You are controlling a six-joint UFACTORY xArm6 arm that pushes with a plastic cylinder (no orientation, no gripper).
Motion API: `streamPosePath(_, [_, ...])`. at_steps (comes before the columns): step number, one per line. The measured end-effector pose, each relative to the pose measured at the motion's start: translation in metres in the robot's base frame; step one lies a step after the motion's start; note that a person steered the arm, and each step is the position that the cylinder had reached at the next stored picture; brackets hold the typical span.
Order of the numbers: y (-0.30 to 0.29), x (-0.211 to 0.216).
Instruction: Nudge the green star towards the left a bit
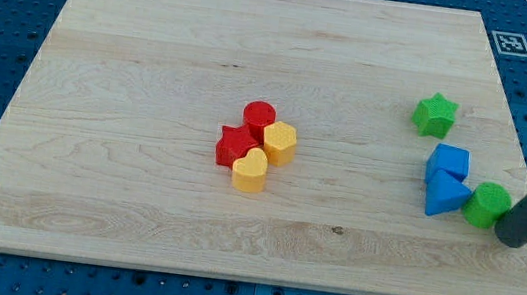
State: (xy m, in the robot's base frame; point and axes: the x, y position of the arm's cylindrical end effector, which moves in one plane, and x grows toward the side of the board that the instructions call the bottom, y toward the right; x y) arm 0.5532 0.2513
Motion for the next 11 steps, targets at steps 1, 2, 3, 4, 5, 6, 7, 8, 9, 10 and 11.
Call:
streamPosePath(1, [-0.008,-0.011])
streamPosePath(2, [0.001,-0.012])
streamPosePath(3, [0.028,-0.015])
streamPosePath(4, [0.033,-0.044])
streamPosePath(5, [0.029,-0.085])
streamPosePath(6, [0.013,-0.132])
streamPosePath(7, [-0.013,-0.165])
streamPosePath(8, [-0.029,-0.174])
streamPosePath(9, [-0.034,-0.174])
streamPosePath(10, [-0.066,-0.178])
streamPosePath(11, [-0.12,-0.178])
